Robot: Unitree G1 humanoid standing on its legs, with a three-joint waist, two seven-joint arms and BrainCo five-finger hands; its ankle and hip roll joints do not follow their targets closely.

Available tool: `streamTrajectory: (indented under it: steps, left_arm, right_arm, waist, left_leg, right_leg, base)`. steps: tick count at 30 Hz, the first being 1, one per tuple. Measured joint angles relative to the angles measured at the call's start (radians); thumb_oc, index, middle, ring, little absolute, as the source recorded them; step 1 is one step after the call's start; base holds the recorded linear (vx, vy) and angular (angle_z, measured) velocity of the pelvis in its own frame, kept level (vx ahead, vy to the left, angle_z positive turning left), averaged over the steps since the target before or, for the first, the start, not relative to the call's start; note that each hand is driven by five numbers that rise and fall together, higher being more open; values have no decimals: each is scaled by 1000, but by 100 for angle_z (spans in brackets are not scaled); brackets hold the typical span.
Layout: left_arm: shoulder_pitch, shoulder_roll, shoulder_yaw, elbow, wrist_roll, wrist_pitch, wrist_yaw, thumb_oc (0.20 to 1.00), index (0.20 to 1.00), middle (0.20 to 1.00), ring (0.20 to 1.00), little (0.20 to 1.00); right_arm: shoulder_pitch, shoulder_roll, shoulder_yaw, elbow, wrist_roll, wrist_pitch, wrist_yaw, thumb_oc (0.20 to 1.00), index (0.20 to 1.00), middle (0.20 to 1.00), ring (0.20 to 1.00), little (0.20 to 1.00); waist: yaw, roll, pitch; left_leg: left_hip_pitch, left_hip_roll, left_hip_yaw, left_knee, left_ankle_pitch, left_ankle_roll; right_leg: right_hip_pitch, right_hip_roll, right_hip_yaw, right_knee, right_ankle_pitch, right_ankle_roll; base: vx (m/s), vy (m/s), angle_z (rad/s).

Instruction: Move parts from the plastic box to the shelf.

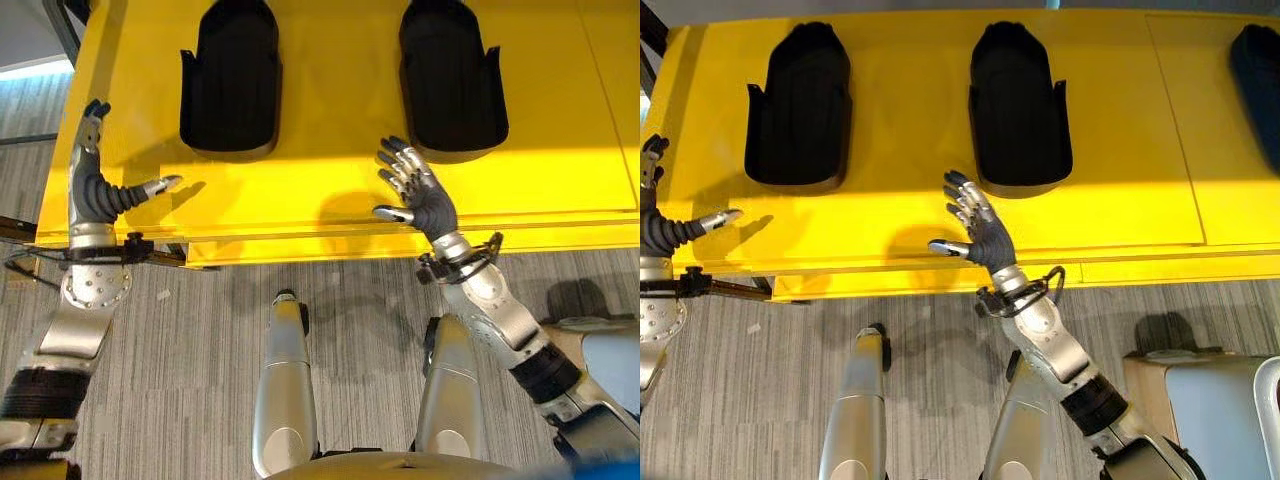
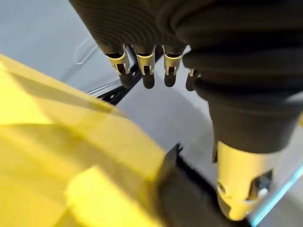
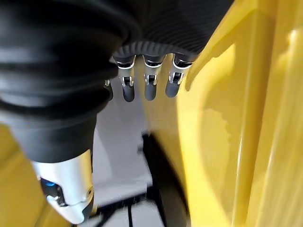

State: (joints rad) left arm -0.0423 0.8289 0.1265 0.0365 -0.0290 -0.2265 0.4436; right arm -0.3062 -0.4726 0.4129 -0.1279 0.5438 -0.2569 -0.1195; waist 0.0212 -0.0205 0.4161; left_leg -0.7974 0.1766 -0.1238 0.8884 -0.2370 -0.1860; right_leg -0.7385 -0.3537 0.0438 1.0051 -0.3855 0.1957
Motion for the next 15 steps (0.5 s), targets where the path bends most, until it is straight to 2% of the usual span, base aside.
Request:
streamTrajectory:
  steps: [2, 5, 8, 10, 11, 12, 13, 14, 15]
  left_arm:
    - [-21, -12, -44, 22, 47, 6, -2, 1000, 1000, 1000, 1000, 1000]
    - [-37, -63, -57, 21, 62, 6, -5, 1000, 1000, 1000, 1000, 1000]
    - [39, -200, -54, -27, 25, -3, -26, 1000, 1000, 1000, 1000, 1000]
    - [101, -220, -64, -45, -13, -24, -57, 1000, 1000, 1000, 1000, 1000]
    - [121, -292, -65, -52, -113, -48, -93, 1000, 1000, 1000, 1000, 1000]
    - [143, -329, -69, -65, -152, -60, -107, 1000, 1000, 1000, 1000, 1000]
    - [163, -359, -72, -83, -239, -65, -156, 1000, 1000, 1000, 1000, 1000]
    - [197, -440, -90, -108, -320, -72, -189, 1000, 1000, 1000, 1000, 1000]
    - [248, -461, -120, -113, -382, -95, -232, 1000, 1000, 1000, 1000, 1000]
  right_arm:
    - [8, -14, -6, -6, -1, -1, 3, 1000, 1000, 1000, 1000, 1000]
    - [33, -14, -6, -18, -17, -3, 31, 1000, 1000, 1000, 1000, 1000]
    - [169, -21, -70, -53, -20, -8, 46, 1000, 1000, 1000, 1000, 1000]
    - [232, -32, -115, -53, -21, -13, 48, 1000, 1000, 1000, 1000, 1000]
    - [299, -63, -161, -53, -31, -13, 50, 1000, 1000, 1000, 1000, 1000]
    - [324, -76, -176, -54, -45, -14, 51, 1000, 1000, 1000, 1000, 1000]
    - [359, -78, -203, -50, -67, -17, 64, 1000, 1000, 1000, 1000, 1000]
    - [418, -78, -220, -48, -77, -17, 69, 1000, 1000, 1000, 1000, 1000]
    - [463, -84, -227, -47, -96, -20, 76, 1000, 1000, 1000, 1000, 1000]
  waist:
    - [-7, 1, 5]
    - [-14, 8, 9]
    - [-12, 11, 14]
    - [-21, 10, 13]
    - [-30, 18, 8]
    - [-33, 20, -3]
    - [-52, 38, -4]
    - [-60, 47, -15]
    - [-63, 52, -83]
  left_leg:
    - [18, 1, 2, -5, -3, 5]
    - [57, 4, 13, -30, -5, 10]
    - [163, 17, 46, -128, 13, 28]
    - [230, 26, 64, -186, 19, 30]
    - [307, 34, 72, -274, 46, 28]
    - [355, 47, 82, -328, 62, 20]
    - [420, 69, 96, -400, 92, 0]
    - [557, 68, 110, -549, 164, 3]
    - [647, 81, 146, -649, 207, 37]
  right_leg:
    - [18, 0, -1, -8, 0, 0]
    - [54, 1, -1, -41, 7, -6]
    - [142, 5, -11, -134, 33, -8]
    - [196, 6, -22, -180, 40, -13]
    - [266, 13, -44, -242, 53, -14]
    - [299, 26, -51, -278, 63, -13]
    - [362, 42, -83, -336, 81, -24]
    - [489, 49, -111, -453, 121, -12]
    - [548, 63, -121, -550, 137, -13]
  base:
    - [0, 0, 0]
    - [27, -23, -8]
    - [74, -36, -14]
    - [105, -43, -11]
    - [213, -84, -13]
    - [203, -87, -17]
    - [264, -143, -7]
    - [177, -120, -27]
    - [193, -112, -29]
